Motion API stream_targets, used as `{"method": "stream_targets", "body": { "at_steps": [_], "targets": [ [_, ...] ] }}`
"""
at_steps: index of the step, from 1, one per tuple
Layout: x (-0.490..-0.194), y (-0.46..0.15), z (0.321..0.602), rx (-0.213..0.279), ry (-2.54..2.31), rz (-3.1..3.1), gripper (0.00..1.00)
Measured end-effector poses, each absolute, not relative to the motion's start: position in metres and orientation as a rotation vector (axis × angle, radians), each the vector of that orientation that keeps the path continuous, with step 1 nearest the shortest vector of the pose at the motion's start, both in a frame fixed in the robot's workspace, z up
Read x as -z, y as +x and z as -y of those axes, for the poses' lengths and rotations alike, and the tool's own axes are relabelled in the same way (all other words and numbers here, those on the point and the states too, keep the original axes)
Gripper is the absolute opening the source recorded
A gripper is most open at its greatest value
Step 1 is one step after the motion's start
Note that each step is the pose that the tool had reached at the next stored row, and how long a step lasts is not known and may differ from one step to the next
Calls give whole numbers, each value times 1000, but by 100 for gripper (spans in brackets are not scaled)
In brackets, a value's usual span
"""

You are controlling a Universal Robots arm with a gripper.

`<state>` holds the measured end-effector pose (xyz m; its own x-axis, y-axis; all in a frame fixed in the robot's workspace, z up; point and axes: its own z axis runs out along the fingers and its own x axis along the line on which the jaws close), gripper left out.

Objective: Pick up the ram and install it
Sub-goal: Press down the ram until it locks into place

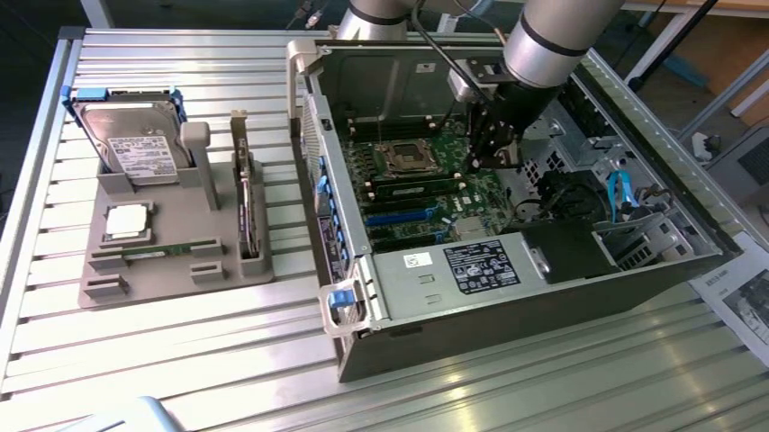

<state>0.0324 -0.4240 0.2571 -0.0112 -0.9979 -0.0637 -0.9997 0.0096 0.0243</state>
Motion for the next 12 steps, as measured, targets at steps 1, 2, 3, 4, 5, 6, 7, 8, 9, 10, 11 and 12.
{"method": "stream_targets", "body": {
  "at_steps": [1,2,3,4,5,6,7,8,9,10,11,12],
  "targets": [
    [-255,32,424,-97,-2189,-2212,10],
    [-254,32,424,-97,-2189,-2212,10],
    [-254,32,424,-97,-2189,-2212,10],
    [-254,32,424,-96,-2189,-2212,10],
    [-254,32,424,-97,-2189,-2212,10],
    [-254,32,424,-97,-2189,-2212,10],
    [-254,32,424,-97,-2189,-2212,10],
    [-254,32,424,-97,-2189,-2212,10],
    [-253,32,423,-97,-2189,-2212,10],
    [-253,32,422,-97,-2188,-2212,10],
    [-253,32,421,-97,-2189,-2212,10],
    [-252,32,419,-97,-2189,-2212,10]
  ]
}}
